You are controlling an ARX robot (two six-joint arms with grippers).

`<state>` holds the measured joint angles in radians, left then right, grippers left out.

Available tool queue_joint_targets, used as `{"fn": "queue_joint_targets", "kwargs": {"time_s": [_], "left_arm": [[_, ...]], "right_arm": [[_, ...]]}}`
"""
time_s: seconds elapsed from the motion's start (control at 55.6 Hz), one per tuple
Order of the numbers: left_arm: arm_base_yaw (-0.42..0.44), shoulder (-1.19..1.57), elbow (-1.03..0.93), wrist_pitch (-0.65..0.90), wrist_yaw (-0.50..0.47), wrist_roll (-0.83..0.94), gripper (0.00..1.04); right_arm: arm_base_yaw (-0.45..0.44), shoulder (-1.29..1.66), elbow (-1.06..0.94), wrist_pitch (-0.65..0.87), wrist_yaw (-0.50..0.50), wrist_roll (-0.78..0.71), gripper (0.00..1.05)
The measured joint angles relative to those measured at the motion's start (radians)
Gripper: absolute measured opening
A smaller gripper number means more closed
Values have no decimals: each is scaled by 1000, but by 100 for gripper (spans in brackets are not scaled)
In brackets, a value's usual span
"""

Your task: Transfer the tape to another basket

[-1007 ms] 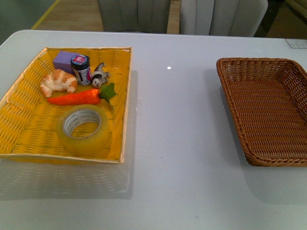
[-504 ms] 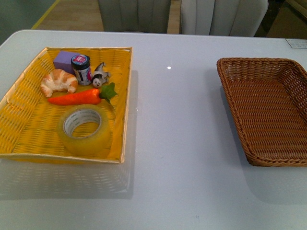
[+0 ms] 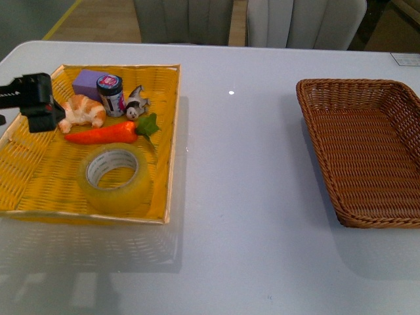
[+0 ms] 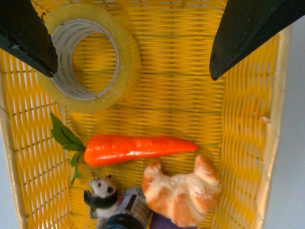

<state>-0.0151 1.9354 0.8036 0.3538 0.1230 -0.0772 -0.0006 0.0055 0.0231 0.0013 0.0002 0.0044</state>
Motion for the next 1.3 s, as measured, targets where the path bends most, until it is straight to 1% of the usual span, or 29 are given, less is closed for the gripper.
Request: {"fn": "queue_joint_targets", "kwargs": {"time_s": [0.216, 0.558, 0.918, 0.954, 1.025, 1.295], "left_arm": [[-30, 106, 51, -3, -5, 20, 96], [-31, 241, 122, -32, -23, 39, 96], [-43, 323, 172, -47, -35, 42, 96], [-46, 328, 173, -47, -38, 44, 93], [-54, 339, 178, -52, -44, 47, 81], [-72, 346, 193, -55, -56, 42, 42]], "right_arm": [[0, 0, 0, 0, 0, 0, 96], [0, 0, 0, 0, 0, 0, 96], [0, 0, 0, 0, 0, 0, 96], [0, 0, 0, 0, 0, 0, 96], [0, 0, 0, 0, 0, 0, 96], [0, 0, 0, 0, 0, 0, 96]]}}
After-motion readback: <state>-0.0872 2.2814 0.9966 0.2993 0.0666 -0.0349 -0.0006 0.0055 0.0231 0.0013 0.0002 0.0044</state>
